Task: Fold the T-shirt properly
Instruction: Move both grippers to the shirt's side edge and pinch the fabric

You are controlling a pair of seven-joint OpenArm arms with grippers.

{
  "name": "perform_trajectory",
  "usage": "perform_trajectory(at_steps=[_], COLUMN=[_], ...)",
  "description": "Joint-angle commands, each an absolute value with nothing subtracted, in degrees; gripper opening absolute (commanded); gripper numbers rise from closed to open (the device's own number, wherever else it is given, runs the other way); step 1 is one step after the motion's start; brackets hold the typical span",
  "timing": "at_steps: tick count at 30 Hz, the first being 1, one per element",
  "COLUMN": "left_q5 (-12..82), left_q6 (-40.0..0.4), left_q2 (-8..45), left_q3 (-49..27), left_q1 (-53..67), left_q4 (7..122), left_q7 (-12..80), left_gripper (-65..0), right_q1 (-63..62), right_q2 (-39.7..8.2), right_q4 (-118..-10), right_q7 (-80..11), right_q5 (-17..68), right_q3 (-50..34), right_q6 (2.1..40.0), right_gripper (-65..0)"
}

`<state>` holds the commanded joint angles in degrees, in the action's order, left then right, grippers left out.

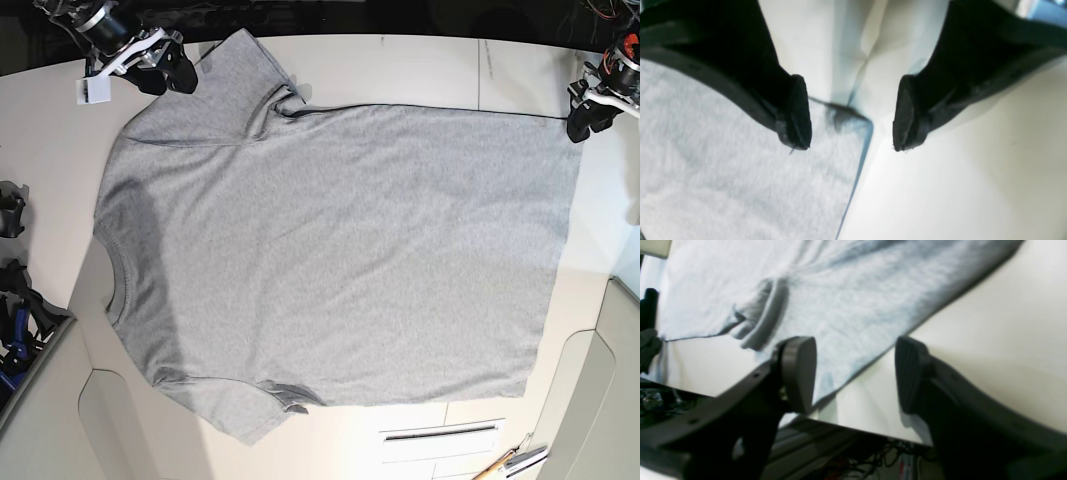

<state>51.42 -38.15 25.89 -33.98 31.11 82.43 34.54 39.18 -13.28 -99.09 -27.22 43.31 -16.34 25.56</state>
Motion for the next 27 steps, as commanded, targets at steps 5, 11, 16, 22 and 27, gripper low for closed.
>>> perform_trajectory(at_steps=[5, 11, 16, 22, 27], left_q5=[51.4, 51.4, 51.4, 51.4, 51.4], left_q6=[-38.2, -38.4, -38.4, -38.4, -40.0], left_q2=[25.9, 25.9, 25.8, 25.9, 25.9], left_q3=[-34.0, -32.8, -30.7, -30.5, -30.5], left_q1=[31.1, 31.3, 31.3, 31.3, 31.3], left_q4=[82.4, 82.4, 82.4, 82.4, 82.4], left_q7=[35.2, 36.5, 36.4, 36.2, 36.0], left_gripper=[-22.5, -22.5, -22.8, -41.8, -58.1], right_q1=[38.5, 38.4, 38.4, 38.4, 38.4], right_q2=[-13.1, -13.1, -13.1, -13.1, -13.1], right_q4=[-99.1, -99.1, -99.1, -99.1, -99.2], right_q7=[-27.2, -27.2, -27.0, -25.7, -24.0], right_q5=[43.3, 43.0, 42.8, 42.3, 41.4], right_q3=[-13.3, -10.9, -10.9, -10.9, -10.9], right_q6=[26.2, 26.2, 26.2, 26.2, 26.2], right_gripper=[-27.9, -27.9, -27.9, -28.2, -55.1])
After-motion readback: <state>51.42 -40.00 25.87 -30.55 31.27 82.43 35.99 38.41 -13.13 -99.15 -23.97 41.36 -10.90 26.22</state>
